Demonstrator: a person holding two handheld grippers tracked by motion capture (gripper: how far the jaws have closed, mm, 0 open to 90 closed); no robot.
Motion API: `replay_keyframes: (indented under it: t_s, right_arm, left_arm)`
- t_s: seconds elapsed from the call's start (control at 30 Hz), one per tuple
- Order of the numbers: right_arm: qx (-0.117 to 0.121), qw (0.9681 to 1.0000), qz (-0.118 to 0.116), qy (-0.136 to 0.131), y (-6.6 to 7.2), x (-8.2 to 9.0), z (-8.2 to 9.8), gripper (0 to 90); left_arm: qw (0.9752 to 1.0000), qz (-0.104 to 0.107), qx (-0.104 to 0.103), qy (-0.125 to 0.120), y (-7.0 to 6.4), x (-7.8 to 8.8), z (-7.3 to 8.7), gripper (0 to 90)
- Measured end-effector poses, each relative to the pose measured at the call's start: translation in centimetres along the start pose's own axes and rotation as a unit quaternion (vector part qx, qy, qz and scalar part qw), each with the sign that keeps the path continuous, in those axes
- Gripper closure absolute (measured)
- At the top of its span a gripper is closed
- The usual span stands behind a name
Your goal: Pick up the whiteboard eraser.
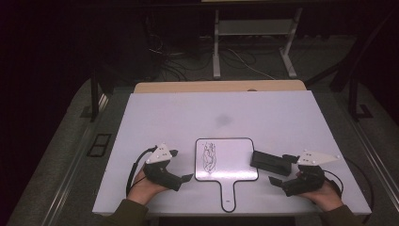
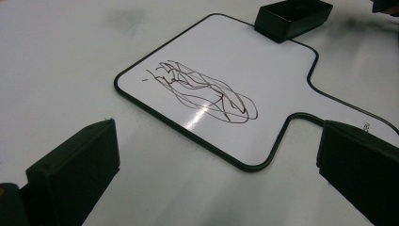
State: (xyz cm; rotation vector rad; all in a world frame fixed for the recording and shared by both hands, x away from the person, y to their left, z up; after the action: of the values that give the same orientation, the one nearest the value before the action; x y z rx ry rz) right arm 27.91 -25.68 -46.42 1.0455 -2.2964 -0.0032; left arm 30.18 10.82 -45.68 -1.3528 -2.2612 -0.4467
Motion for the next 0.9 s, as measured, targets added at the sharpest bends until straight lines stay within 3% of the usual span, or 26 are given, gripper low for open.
replay_keyframes:
  t_s: [0.47,0.9]
  right_arm:
    - [-0.001,0.9999,-0.014,-0.008,-0.3,0.2,-0.6,0.0]
    - [-0.008,0.9995,-0.015,-0.027,-1.1,0.9,-1.3,0.0]
  left_arm:
    - [1.0,0.003,0.003,-0.004,-0.1,0.0,0.2,0.0]
    - [0.9999,0.003,0.004,0.011,-0.2,-0.1,0.8,0.0]
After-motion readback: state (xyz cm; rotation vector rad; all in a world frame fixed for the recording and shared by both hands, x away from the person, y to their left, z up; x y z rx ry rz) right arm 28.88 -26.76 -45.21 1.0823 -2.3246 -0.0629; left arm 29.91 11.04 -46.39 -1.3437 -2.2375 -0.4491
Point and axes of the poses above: each handheld gripper's, and its own axes: x roughly backward along the jaws, z roughly out of its underside, y roughly to its left, the point moved 6 cm from there along -x, roughly forward along the jaws, and after that the axes turned 8 degrees about -x, right-handed, at the moved point
